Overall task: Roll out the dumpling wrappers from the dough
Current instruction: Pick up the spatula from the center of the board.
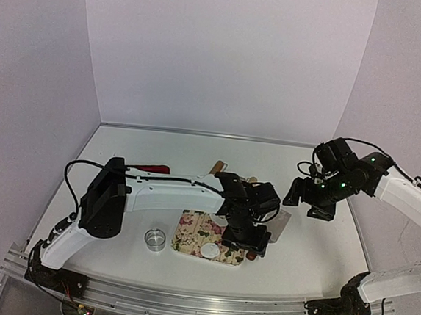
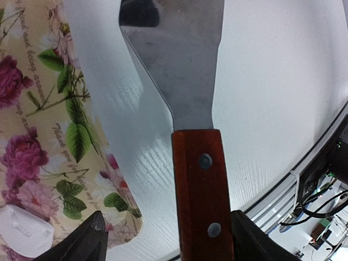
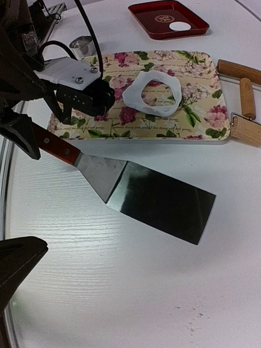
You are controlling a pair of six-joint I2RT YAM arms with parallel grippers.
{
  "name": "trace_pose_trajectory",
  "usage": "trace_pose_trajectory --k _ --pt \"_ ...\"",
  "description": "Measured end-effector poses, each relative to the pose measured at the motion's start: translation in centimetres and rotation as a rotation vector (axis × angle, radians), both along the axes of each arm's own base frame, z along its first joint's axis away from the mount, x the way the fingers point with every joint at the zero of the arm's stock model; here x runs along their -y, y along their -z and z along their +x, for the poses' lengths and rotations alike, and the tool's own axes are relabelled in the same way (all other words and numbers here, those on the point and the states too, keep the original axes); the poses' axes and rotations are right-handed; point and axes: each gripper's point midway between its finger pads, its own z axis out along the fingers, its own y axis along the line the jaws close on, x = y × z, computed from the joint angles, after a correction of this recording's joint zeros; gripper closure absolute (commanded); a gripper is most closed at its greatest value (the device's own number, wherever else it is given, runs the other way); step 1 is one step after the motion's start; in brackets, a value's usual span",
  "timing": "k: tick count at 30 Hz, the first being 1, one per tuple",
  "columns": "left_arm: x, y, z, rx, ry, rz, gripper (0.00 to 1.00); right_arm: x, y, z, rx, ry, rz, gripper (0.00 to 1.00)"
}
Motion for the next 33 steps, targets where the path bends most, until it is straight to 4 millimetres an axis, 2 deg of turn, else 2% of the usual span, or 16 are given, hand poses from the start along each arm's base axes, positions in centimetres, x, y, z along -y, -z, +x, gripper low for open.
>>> trace_pose_trajectory --k 8,10,15,20,24,30,33 --pt "-0.2 -0.2 -0.9 0.004 0.032 0.018 0.9 0.1 0.0 0.1 0.007 -0.009 -0.009 0.17" --pt "-0.2 -0.2 -1.1 0.001 0.03 0.019 0.99 0.1 0.0 0.1 0.009 -0.011 -0.012 0.17" --pt "-0.3 -0.2 -1.1 0.008 0.008 0.016 1.0 0.2 0.0 0.1 0.012 -0.016 -0.017 0.17" --pt "-2.8 -1.3 -1.4 0.002 -0.038 0.049 1.0 0.2 0.0 0.1 0.013 -0.018 -0.018 0.18" --pt "-5.8 -4.6 -2.2 -0.007 -0.089 0.046 1.0 0.2 0.0 0.1 0.017 -0.027 -0.021 0.18" --pt "-10.4 -12.1 -3.5 -0.005 -0.141 -0.047 1.0 0.2 0.0 0.1 0.025 -0.057 -0.033 0.2" --pt "-12.7 -14.7 -4.4 -0.02 -0.155 -0.066 1.0 -0.1 0.4 0.1 0.014 -0.088 -0.041 0.23"
